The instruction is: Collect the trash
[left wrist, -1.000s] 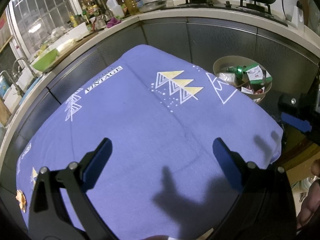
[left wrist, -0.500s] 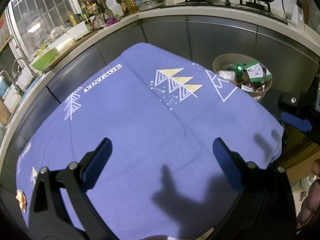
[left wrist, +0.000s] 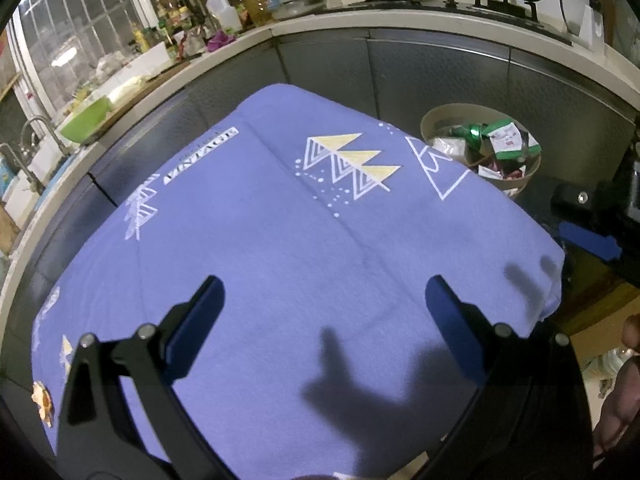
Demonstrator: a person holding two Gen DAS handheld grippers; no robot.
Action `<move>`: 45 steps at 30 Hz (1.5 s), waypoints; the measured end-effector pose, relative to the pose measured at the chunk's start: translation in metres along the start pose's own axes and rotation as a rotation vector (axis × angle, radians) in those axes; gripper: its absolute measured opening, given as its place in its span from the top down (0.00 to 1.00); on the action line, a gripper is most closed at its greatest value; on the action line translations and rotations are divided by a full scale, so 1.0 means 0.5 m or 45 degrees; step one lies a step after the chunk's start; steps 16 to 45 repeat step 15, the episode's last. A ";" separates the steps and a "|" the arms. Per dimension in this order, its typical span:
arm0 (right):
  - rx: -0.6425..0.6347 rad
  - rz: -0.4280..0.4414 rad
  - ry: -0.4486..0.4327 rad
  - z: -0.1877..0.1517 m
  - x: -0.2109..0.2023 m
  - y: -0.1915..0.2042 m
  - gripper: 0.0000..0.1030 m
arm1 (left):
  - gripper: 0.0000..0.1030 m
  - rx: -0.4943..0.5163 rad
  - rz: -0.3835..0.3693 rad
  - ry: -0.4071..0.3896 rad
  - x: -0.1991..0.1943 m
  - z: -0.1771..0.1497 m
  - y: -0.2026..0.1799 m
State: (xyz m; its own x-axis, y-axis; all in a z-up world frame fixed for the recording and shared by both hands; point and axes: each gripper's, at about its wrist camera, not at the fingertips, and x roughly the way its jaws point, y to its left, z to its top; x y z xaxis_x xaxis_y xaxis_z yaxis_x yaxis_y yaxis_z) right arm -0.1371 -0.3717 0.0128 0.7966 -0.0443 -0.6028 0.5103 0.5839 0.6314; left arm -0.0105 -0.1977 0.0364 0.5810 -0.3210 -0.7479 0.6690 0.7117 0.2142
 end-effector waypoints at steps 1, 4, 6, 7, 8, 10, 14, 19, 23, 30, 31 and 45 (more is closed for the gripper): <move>0.000 -0.001 0.000 -0.002 0.000 0.000 0.32 | 0.06 -0.003 -0.023 0.005 0.002 -0.001 0.002; 0.001 0.000 -0.001 -0.006 0.000 0.000 0.32 | 0.06 -0.010 -0.044 0.011 0.004 -0.001 0.004; 0.002 -0.002 -0.002 -0.005 0.001 -0.001 0.32 | 0.06 -0.016 -0.042 -0.001 0.001 0.001 0.004; 0.002 -0.002 -0.001 -0.006 0.001 -0.001 0.32 | 0.06 -0.018 -0.036 -0.012 -0.003 0.002 0.005; 0.001 -0.002 0.000 -0.004 0.002 -0.001 0.32 | 0.06 -0.022 -0.028 -0.021 -0.006 0.002 0.006; 0.002 -0.001 0.001 -0.004 0.001 -0.002 0.32 | 0.06 -0.028 -0.020 -0.024 -0.008 0.004 0.007; -0.002 -0.001 -0.002 -0.007 0.000 -0.001 0.32 | 0.06 -0.040 -0.020 -0.011 -0.005 0.005 0.010; -0.002 -0.001 -0.003 -0.010 0.001 -0.003 0.32 | 0.06 -0.043 -0.021 -0.009 -0.005 0.005 0.011; -0.002 -0.001 -0.003 -0.010 0.001 -0.003 0.32 | 0.06 -0.043 -0.021 -0.009 -0.005 0.005 0.011; -0.002 -0.001 -0.003 -0.010 0.001 -0.003 0.32 | 0.06 -0.043 -0.021 -0.009 -0.005 0.005 0.011; -0.002 -0.001 -0.003 -0.010 0.001 -0.003 0.32 | 0.06 -0.043 -0.021 -0.009 -0.005 0.005 0.011; -0.002 -0.001 -0.003 -0.010 0.001 -0.003 0.32 | 0.06 -0.043 -0.021 -0.009 -0.005 0.005 0.011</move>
